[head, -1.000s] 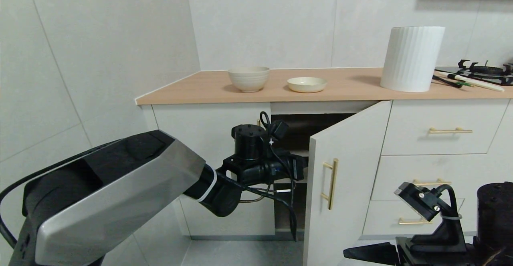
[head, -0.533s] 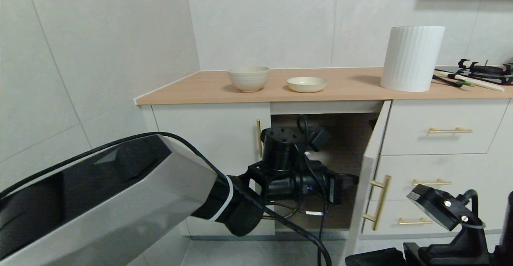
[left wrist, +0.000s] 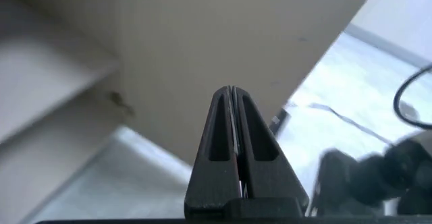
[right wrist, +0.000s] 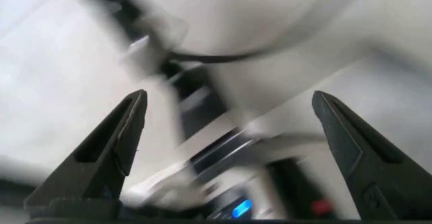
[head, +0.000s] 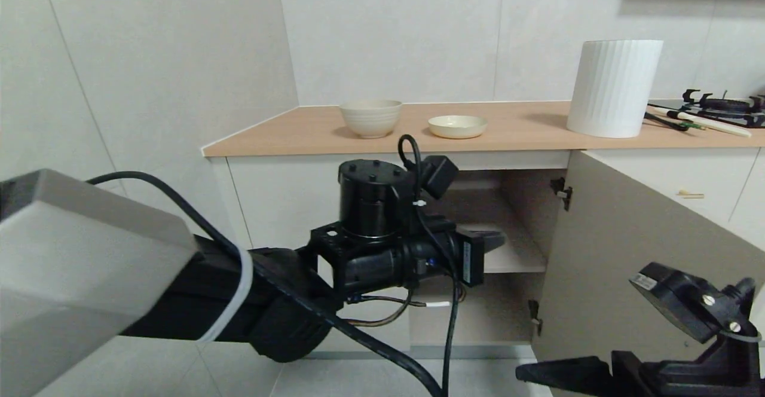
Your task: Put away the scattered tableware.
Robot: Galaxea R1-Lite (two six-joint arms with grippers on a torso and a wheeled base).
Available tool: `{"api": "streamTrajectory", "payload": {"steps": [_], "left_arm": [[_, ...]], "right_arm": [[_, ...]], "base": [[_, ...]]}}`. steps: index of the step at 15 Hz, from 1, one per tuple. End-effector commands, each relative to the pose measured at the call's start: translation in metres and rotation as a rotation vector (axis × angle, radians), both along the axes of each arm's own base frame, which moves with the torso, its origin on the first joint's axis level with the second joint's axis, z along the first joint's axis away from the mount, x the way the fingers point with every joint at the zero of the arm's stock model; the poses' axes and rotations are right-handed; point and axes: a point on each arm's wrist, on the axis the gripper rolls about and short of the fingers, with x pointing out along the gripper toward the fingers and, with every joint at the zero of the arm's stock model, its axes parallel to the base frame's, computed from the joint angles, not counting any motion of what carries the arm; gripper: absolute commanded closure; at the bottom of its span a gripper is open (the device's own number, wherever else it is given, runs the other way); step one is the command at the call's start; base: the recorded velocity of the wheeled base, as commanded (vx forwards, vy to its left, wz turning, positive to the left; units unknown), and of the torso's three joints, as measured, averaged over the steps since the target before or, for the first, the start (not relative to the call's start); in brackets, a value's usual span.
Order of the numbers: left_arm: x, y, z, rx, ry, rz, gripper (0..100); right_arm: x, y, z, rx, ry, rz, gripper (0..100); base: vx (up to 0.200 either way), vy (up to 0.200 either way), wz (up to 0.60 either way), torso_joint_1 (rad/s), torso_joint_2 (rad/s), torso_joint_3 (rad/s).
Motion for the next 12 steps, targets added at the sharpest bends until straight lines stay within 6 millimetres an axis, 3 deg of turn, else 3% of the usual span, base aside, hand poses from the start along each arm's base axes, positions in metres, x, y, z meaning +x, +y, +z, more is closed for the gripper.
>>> {"api": "streamTrajectory", "payload": {"steps": [1,3,4,7,9,12], "left_arm": [[-0.015,0.079,0.051,-0.035,-0.06,0.153,100],[-0.034,0.13,0.07,0.014,-0.068,0.251,100],[-0.05,0.159,0.079,0.052,-0.055,0.317,100],[-0.09,0.212,0.091,0.079,-0.042,0.471,100],[-0.109,0.234,0.09,0.082,-0.037,0.556,100],[-0.114,0.249,0.08,0.107,0.014,0.641,100]], "right_arm": [[0.035,0.028,-0.006,-0.109,-0.103,-0.209,0],[0.054,0.037,0.013,-0.074,-0.155,-0.297,0],[0.071,0.032,0.025,-0.085,-0.166,-0.357,0],[0.101,0.015,0.046,-0.3,-0.163,-0.525,0],[0.115,0.021,0.056,-0.331,-0.205,-0.611,0],[0.126,0.023,0.078,-0.331,-0.206,-0.645,0]], "base": [[0.0,0.0,0.0,0.0,0.0,0.0],[0.0,0.0,0.0,0.0,0.0,0.0],[0.0,0.0,0.0,0.0,0.0,0.0],[0.0,0.0,0.0,0.0,0.0,0.0],[0.0,0.0,0.0,0.0,0.0,0.0],[0.0,0.0,0.0,0.0,0.0,0.0]]}}
